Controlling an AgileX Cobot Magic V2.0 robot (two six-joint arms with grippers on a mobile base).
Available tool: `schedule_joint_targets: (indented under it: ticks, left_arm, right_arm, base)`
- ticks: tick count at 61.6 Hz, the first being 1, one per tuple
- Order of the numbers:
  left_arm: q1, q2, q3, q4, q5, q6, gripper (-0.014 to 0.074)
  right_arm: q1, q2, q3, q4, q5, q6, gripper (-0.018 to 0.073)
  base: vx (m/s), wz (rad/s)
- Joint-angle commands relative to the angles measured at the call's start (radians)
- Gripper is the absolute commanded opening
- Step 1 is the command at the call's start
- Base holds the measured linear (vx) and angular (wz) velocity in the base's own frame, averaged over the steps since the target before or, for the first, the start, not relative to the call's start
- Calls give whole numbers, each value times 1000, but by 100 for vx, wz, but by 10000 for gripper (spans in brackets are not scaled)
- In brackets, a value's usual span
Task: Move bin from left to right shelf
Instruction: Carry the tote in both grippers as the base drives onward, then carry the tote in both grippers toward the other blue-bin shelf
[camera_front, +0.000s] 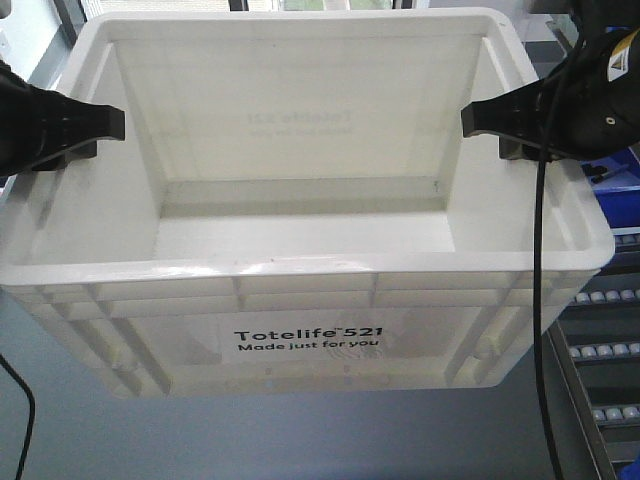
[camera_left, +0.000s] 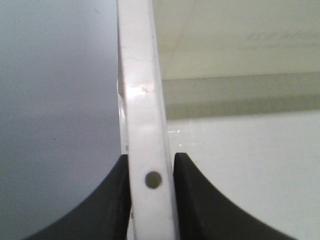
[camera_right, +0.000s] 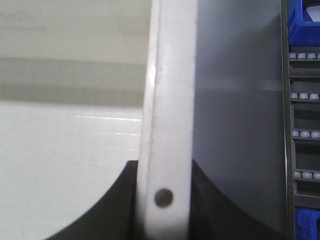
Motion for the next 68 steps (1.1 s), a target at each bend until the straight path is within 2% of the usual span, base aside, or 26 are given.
schedule_joint_targets:
  ticks: [1,68]
  left_arm:
    - [0,-34,-41,40,-93,11,144]
    - [0,-34,-41,40,-93,11,144]
  right_arm:
    - [-5,-45,-41,-44,-103,0,-8]
    - [-5,-45,-41,-44,-105,0,-8]
  base:
    - [21,8]
    - [22,7]
